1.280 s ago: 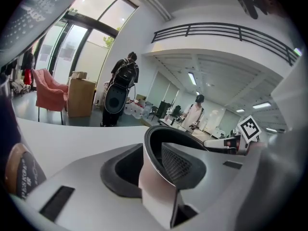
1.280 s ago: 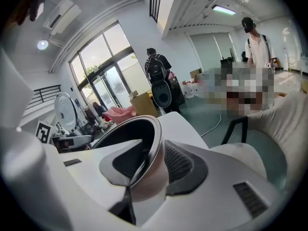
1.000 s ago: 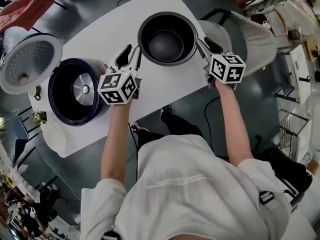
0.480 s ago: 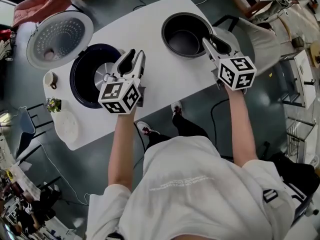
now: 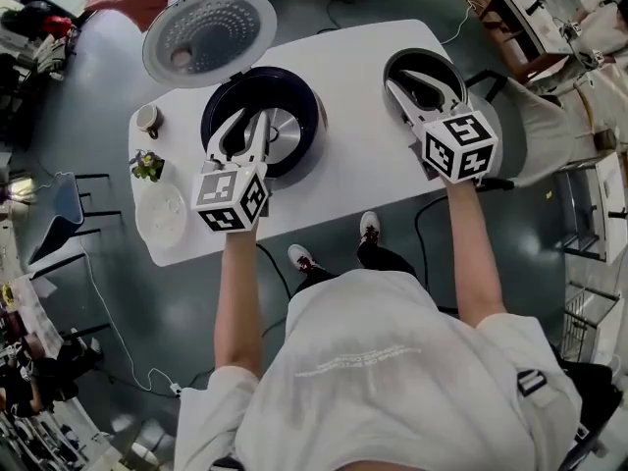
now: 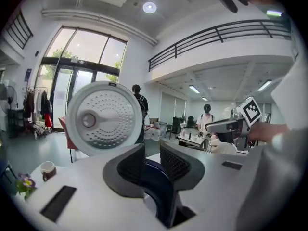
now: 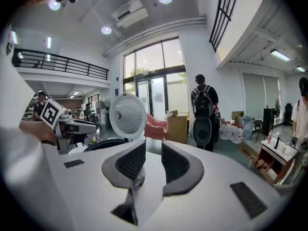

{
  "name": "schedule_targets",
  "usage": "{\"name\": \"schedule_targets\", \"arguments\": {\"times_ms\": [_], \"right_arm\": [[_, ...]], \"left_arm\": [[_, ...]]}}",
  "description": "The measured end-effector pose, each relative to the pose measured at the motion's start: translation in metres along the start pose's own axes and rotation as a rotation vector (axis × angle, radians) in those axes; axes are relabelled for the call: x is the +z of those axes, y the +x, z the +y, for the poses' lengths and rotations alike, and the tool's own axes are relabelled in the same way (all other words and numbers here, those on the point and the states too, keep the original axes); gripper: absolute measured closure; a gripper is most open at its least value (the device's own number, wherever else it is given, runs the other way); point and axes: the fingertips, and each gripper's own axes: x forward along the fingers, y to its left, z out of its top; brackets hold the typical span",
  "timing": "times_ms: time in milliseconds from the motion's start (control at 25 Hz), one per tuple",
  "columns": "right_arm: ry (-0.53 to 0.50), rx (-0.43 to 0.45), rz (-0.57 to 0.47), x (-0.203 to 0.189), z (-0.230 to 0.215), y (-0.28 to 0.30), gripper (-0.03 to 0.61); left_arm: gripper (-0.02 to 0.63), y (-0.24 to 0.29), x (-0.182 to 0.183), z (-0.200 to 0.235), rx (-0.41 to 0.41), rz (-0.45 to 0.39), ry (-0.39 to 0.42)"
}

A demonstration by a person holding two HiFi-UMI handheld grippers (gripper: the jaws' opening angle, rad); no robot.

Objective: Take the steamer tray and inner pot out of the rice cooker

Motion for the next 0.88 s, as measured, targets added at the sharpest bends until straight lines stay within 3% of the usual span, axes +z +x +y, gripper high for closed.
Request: {"name": "schedule_targets", "arguments": {"times_ms": [360,600,880], "right_arm": [[-0.092,0.110,-0.087,0.051,0.081,0.034,0.526],[-0.175,0.158,-0.108,0.075,0.114,0.041,0.548],[-0.205,0.182,-0.123,0.087,0.127,0.043,0.554]], "left_arm": [[0.568,-0.059,0.030,0.066,0.155,-0.067,0.058],[0.588,-0.085,0.051,0.081,0.198,-0.103,0.120],[0.591,-0.102,0.065,0.093,0.237,-0.121,0.176]]}}
